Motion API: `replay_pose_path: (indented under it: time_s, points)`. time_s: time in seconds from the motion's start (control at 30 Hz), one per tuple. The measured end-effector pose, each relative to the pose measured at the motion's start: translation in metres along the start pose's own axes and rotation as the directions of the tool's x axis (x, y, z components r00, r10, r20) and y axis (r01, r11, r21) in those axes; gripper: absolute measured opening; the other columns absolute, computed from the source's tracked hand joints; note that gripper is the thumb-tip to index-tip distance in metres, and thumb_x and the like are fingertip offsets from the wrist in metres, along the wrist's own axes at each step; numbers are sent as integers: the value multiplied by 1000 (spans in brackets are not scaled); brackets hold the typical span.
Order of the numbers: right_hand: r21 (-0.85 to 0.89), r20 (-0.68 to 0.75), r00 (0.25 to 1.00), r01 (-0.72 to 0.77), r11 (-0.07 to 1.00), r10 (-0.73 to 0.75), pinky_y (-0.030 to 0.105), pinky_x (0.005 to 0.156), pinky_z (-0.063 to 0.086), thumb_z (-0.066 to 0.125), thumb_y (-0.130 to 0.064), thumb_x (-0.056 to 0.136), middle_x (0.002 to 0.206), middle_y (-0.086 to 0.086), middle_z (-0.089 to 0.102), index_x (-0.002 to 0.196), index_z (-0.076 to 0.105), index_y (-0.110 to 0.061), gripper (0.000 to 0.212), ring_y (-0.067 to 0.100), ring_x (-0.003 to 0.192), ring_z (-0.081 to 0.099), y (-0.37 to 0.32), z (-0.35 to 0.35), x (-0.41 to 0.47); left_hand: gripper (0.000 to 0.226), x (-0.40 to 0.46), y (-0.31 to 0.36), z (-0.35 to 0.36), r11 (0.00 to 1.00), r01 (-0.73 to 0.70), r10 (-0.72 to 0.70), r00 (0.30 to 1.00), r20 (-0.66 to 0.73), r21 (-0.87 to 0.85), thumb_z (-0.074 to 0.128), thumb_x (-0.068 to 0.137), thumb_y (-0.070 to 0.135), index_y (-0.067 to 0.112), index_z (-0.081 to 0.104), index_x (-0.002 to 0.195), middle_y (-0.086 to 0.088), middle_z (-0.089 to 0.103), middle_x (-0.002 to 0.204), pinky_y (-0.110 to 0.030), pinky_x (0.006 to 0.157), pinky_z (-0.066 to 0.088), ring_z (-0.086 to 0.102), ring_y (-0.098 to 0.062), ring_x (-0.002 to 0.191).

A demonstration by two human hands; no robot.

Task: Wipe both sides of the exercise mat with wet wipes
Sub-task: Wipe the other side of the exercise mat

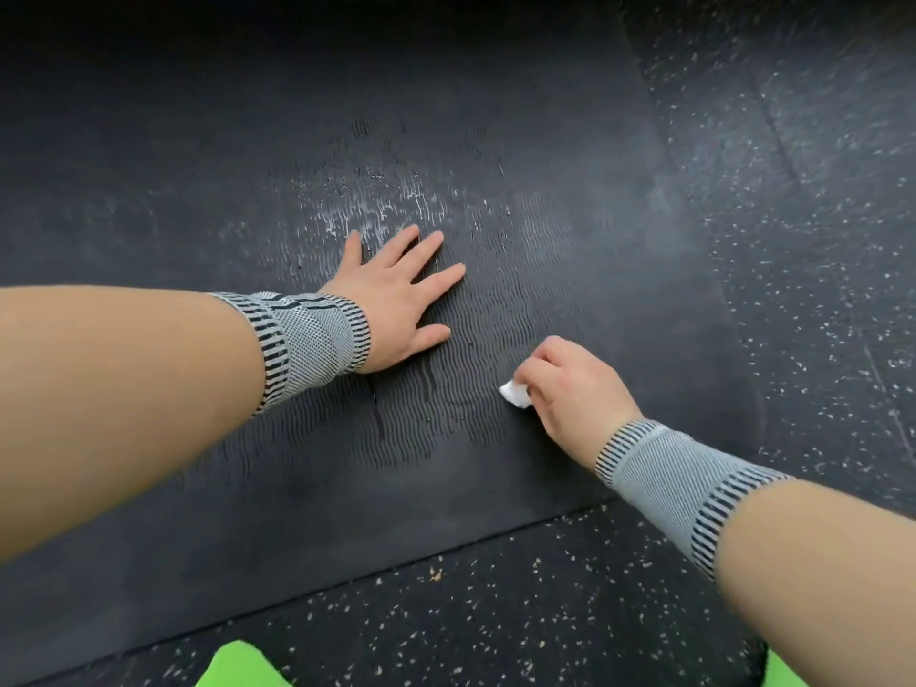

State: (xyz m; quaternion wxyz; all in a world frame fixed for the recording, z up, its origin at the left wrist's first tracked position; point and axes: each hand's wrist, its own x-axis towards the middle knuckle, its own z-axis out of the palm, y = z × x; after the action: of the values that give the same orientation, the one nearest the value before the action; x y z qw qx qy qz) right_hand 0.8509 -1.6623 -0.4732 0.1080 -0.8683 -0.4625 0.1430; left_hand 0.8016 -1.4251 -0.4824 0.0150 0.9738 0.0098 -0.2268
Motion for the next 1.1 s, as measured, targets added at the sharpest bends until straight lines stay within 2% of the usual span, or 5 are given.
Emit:
replay_pose_path:
  time_s: [0.13,0.4,0.67,0.9,1.1]
  points:
    - [-79,-12,995,-96,992,95,36,74,43,53,-6,87,100,12,53,97,64,-8,15,32,90,53,8,-9,73,77,3,-5,-7,999,41,-41,999,35,4,27,96,65,30,-4,156,2,-12,164,-64,117,6,-9,-21,151]
    - [-55,48,999,-18,998,20,36,44,49,73,8,60,75,6,55,70,60,-8,23,29,64,56,1,-3,-13,65,7,-13,-16,997,14,-12,999,37,-79,31,99,58,34,11,156,5,1,164,-60,118,11,2,-20,151]
    - [-138,-62,986,-160,977,153,33,78,41,48,-12,92,107,7,52,103,62,-12,17,27,101,48,2,-15,112,69,2,-13,-9,1000,2,-1,999,38,-31,33,100,56,30,3,156,3,-6,164,-55,119,16,-3,-21,151]
    - [-87,-13,1000,8,996,-9,28,47,39,73,6,62,74,7,53,70,56,-9,24,29,63,53,6,-9,42,58,9,-16,-15,993,11,-14,1000,-26,-121,34,98,57,38,25,152,7,16,161,-59,118,13,11,-20,148]
    - [-128,-135,989,-77,989,60,30,66,32,51,-7,89,98,13,52,96,62,-6,14,32,92,50,16,-16,139,49,16,-17,-14,990,8,-21,996,-90,-141,41,97,53,40,40,144,10,29,153,-53,116,22,23,-20,141]
